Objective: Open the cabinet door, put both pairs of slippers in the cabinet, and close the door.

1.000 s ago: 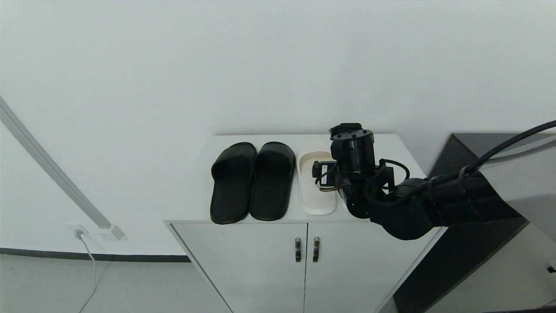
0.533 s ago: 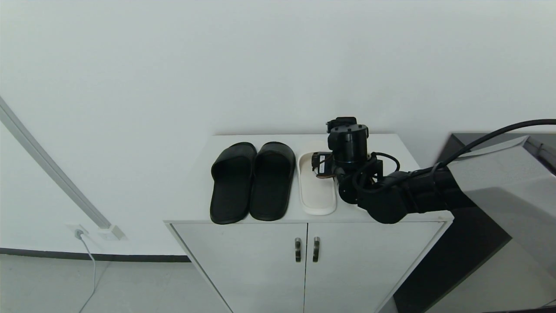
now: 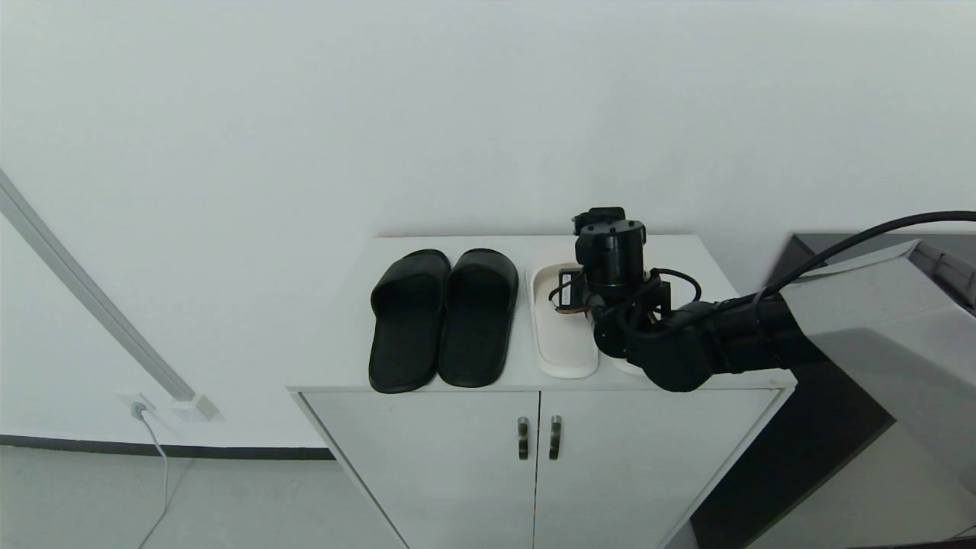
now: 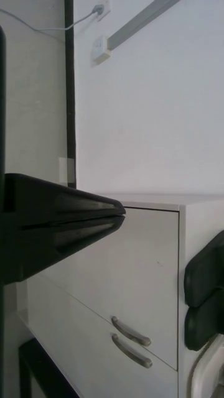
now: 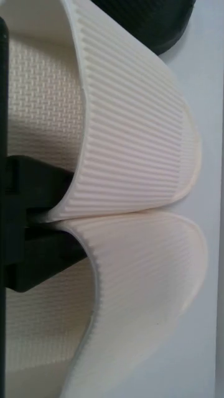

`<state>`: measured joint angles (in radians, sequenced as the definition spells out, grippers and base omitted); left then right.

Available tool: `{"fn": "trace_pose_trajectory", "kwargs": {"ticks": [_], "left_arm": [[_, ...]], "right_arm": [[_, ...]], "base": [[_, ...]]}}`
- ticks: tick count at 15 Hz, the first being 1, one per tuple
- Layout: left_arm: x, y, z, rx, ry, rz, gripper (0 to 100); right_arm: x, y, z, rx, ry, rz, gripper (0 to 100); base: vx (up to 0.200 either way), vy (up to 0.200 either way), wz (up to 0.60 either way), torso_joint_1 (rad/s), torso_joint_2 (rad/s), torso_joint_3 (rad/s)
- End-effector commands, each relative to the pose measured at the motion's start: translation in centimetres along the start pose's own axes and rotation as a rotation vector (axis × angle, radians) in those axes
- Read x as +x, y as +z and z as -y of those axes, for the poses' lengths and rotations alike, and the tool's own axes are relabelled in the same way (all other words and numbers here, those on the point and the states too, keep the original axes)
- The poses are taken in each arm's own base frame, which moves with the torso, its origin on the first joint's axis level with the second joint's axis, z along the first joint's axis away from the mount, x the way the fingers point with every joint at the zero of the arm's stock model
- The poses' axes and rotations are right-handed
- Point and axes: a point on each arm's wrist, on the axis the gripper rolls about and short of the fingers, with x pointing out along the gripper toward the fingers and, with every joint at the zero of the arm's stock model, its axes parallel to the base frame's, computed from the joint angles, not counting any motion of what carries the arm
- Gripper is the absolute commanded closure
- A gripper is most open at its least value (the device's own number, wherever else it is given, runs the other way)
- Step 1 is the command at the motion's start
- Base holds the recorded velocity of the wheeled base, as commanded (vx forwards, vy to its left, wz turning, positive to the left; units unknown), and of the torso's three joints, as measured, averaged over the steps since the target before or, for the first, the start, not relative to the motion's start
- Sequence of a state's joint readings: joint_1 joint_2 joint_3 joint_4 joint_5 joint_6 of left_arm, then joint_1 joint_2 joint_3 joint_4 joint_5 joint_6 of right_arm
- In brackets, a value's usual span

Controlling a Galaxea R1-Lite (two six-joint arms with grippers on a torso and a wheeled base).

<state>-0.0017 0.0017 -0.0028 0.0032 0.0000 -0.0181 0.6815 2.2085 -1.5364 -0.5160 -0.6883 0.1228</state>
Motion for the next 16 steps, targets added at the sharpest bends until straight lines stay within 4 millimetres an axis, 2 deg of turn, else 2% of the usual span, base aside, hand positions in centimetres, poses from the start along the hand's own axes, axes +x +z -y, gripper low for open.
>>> {"fn": "trace_pose_trajectory", "kwargs": {"ticks": [1,4,7,8,10,13,16], "left_arm": [[0.0,0.0,0.0,0.000,0.000,-0.001,100],[0.0,0.0,0.0,0.001,0.002,-0.002,100],[0.0,0.0,0.0,0.000,0.002,-0.002,100],[0.0,0.0,0.0,0.001,0.002,-0.002,100],[0.0,0.0,0.0,0.000,0.002,-0.002,100],[0.0,0.0,0.0,0.001,0.000,-0.002,100],[0.0,0.0,0.0,0.003,-0.001,-0.001,100]], "right_arm": [[-2.3,2.0,1.0,-0.006,0.013,0.018,100],[-5.9,3.0,2.0,-0.014,0.067,0.022,100],[-10.1,3.0,3.7,-0.021,0.237,0.009,100],[-11.1,2.8,4.5,-0.035,0.283,-0.006,100],[-14.5,2.8,7.2,-0.063,0.458,-0.030,100],[-17.3,2.2,9.2,-0.071,0.580,-0.054,100],[-18.4,0.7,9.8,-0.088,0.607,-0.099,100]], "base": [[0.000,0.000,0.00,0.000,0.00,0.000],[0.000,0.000,0.00,0.000,0.00,0.000],[0.000,0.000,0.00,0.000,0.00,0.000],[0.000,0.000,0.00,0.000,0.00,0.000],[0.000,0.000,0.00,0.000,0.00,0.000],[0.000,0.000,0.00,0.000,0.00,0.000],[0.000,0.000,0.00,0.000,0.00,0.000]]}}
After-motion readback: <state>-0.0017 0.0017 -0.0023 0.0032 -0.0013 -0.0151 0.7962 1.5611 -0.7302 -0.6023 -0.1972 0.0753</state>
